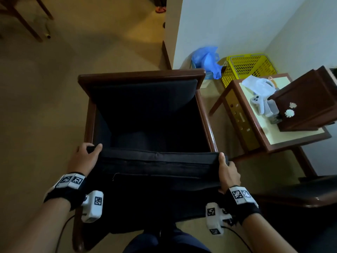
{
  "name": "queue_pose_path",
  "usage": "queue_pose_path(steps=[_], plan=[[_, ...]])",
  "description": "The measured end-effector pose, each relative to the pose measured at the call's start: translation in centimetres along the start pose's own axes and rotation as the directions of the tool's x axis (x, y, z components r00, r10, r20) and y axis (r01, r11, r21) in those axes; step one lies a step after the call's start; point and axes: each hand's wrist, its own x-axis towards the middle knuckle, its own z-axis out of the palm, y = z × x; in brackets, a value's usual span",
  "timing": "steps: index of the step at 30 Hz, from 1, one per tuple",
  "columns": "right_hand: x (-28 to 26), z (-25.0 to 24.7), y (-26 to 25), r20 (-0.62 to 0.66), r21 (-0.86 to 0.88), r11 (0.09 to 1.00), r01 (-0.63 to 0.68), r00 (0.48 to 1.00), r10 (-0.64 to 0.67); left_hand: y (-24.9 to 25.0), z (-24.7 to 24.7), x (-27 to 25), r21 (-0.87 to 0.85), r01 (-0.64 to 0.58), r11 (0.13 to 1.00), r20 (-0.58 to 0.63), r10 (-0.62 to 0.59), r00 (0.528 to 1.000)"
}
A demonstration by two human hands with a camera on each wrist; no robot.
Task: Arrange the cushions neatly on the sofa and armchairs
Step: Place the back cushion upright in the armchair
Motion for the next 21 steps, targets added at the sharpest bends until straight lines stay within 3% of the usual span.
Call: queue_pose_path(steps=[3,5,8,11,14,21], plan=[[0.9,0.1,-0.3,0.093,0.123,0.975,-0.183,0.981,0.172,-0.4,0.4,-0.4,-0.098,0.124,0.987,-0.066,-0.131,0.989],[1.8,0.0,-0.3,0.165,0.205,0.947,-0.246,0.963,0.215,-0.8,0.5,-0.9,-0.239,0.211,0.948,-0.091,-0.238,0.967],[2.7,-0.1,-0.4,0.216,0.232,0.929,-0.290,0.946,0.242,-3.2,0.7,0.1,-0.376,0.339,0.862,-0.006,-0.368,0.930],[3.0,0.2,-0.8,0.202,0.252,0.918,-0.305,0.945,0.258,-3.5,0.6,-0.1,-0.482,0.440,0.757,0.198,-0.395,0.897],[3.1,0.3,-1.4,0.162,0.293,0.909,-0.298,0.952,0.260,-2.4,0.5,-1.1,-0.510,0.469,0.721,0.303,-0.360,0.883],[3.7,0.2,-3.1,0.096,0.398,0.889,-0.226,0.974,0.205,-2.7,0.5,-2.3,-0.628,0.473,0.618,0.311,-0.357,0.881]])
